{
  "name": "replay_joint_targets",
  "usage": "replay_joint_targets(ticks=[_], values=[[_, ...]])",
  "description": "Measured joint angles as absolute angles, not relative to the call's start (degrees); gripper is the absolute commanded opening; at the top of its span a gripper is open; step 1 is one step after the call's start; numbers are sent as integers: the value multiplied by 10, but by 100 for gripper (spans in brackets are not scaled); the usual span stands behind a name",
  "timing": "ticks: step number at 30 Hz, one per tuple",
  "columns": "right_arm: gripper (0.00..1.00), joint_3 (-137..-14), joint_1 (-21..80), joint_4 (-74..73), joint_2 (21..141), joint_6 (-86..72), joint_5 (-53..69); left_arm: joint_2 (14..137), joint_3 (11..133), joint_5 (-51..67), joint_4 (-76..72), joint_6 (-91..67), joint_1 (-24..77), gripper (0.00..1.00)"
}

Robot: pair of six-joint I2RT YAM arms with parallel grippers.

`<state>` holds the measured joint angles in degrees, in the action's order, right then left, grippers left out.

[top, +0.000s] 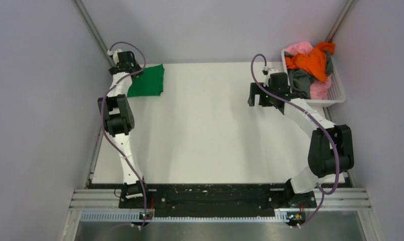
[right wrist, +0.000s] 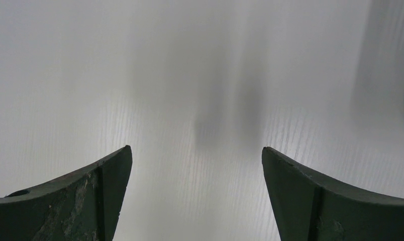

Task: Fold and stack the t-shirts
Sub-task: Reset both arms

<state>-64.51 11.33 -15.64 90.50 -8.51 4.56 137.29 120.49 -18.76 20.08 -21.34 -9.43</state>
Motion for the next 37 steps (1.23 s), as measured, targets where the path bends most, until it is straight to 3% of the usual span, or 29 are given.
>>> replay_joint_targets(ticks=[8, 18, 23, 28, 37], values=[[99, -628, 113, -128, 905, -86, 58, 1211, 978, -137, 136, -249, -50, 99], [99, -504, 113, -32, 886, -145, 34, 994, 715, -92, 101, -302, 192, 99], [99, -427, 113, 11, 845, -189, 11, 969, 625, -64, 128, -354, 233, 99], [99, -364, 113, 41, 805, -222, -9, 942, 562, -57, 153, -391, 255, 99], [99, -318, 113, 80, 746, -241, -26, 885, 552, -80, 150, -407, 288, 99]])
